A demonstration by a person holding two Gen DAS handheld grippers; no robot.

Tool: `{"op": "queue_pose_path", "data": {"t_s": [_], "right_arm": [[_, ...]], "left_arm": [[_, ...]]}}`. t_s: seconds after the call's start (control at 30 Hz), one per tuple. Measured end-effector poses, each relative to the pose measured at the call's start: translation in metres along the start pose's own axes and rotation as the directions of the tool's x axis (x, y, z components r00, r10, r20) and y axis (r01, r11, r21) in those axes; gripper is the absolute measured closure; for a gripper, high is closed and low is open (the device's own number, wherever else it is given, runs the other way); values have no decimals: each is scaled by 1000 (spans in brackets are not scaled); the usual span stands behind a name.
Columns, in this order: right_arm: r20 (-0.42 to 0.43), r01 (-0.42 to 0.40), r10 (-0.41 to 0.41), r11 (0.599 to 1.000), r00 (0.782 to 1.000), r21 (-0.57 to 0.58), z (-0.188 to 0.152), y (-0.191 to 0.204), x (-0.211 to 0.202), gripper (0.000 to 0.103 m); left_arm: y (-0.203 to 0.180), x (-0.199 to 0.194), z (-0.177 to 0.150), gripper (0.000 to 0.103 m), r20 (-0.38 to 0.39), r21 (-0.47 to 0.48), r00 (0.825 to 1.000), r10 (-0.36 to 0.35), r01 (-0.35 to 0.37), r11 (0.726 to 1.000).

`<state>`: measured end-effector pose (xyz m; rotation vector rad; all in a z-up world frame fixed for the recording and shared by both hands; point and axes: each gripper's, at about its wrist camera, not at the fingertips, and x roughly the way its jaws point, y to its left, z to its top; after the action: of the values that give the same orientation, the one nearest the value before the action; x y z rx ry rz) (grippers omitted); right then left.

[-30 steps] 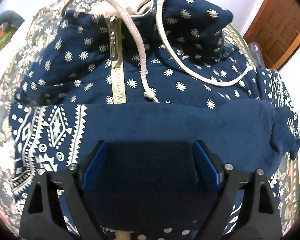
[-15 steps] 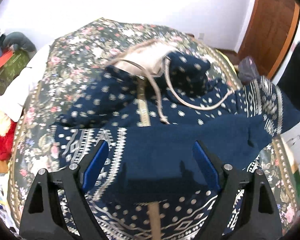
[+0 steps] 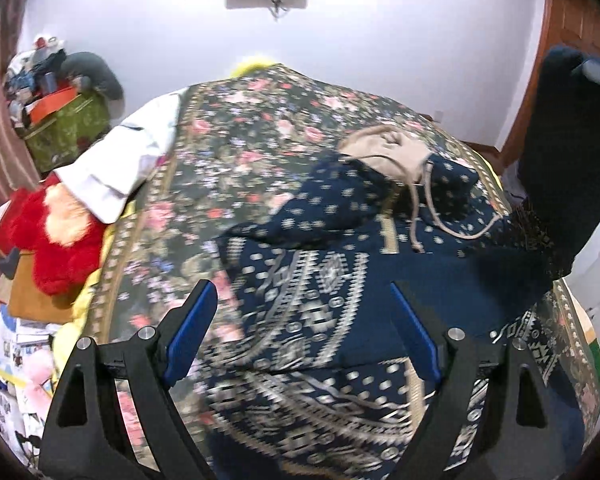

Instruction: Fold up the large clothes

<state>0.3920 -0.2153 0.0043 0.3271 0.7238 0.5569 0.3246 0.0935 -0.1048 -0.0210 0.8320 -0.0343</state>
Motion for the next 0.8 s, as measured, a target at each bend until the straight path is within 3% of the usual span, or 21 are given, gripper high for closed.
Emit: {"op": "queue_pose_path", "data": {"t_s": [0.2,0.4,0.5,0.63,0.7,0.8], "right_arm": [[-188,-12,-2,997,982,-72,-55,46,99,88],[-398,43,-72,996,914,-81,-119,44,205,88],[-509,82,-91,996,856,-40,-152,29,246,88],[-679,118,-89,993,728,-4,-196,10,287,87],[-659,87,-93,995,746,-42,-203,9,286,87],[-671,69,-127,991,731,-112,-204,16,284,87]], "left_arm": [[41,-7,-21,16,-5,-46,1000,25,-25,999],[68,7,-51,16,-58,-70,996,61,-65,995],[79,17,-64,16,-98,-89,994,52,-61,994],[86,27,-75,16,-136,-104,990,49,-63,993],[87,31,-76,16,-148,-113,988,42,-59,992],[81,36,-73,16,-152,-119,988,25,-44,992]]}}
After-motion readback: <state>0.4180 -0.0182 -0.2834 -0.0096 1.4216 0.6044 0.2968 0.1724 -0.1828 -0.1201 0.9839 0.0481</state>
